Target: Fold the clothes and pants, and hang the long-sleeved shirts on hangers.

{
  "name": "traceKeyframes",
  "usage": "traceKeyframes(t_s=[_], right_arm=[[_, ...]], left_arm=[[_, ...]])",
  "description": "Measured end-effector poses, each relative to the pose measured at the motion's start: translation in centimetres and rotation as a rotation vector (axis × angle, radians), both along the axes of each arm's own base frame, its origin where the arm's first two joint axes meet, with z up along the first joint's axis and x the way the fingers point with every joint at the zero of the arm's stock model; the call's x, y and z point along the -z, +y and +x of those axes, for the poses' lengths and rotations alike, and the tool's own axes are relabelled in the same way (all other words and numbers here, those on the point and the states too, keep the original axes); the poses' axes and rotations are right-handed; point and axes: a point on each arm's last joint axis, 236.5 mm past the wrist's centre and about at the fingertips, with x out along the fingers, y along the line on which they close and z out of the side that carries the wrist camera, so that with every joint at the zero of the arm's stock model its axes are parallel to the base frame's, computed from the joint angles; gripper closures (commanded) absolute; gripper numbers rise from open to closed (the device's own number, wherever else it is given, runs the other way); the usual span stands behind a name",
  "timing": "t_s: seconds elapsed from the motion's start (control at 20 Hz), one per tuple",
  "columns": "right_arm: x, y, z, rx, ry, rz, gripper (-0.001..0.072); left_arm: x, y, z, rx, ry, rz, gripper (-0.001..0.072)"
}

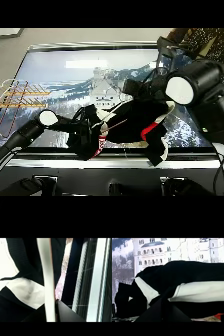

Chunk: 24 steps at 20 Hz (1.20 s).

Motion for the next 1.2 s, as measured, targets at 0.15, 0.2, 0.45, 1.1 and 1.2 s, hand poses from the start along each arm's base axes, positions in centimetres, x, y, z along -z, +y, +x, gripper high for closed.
traceKeyframes(t_s=[0.15, 0.2, 0.45, 1.1, 1.2], right_arm=[[0.3, 0.6, 0.0, -0.029, 0.004, 0.004, 0.0667], [0.3, 0.8, 0.0, -0.039, 0.004, 0.002, 0.0667], [0.3, 1.1, -0.5, -0.088, 0.003, -0.008, 0.0667], [-0.1, 2.5, -2.3, -0.188, -0.024, -0.046, 0.0667], [0.4, 1.6, -2.4, -0.179, -0.014, -0.095, 0.0603]], left_arm=[[-0.1, -0.5, 0.1, 0.009, -0.002, -0.001, 0.0667], [-0.1, -0.6, 0.1, 0.011, -0.003, -0.002, 0.0667], [-0.2, -0.8, 0.1, 0.018, -0.004, -0.006, 0.0667], [0.0, -0.7, -0.2, 0.031, 0.004, 0.003, 0.0667], [-0.1, -0.7, -0.2, 0.029, 0.003, 0.002, 0.0667]])
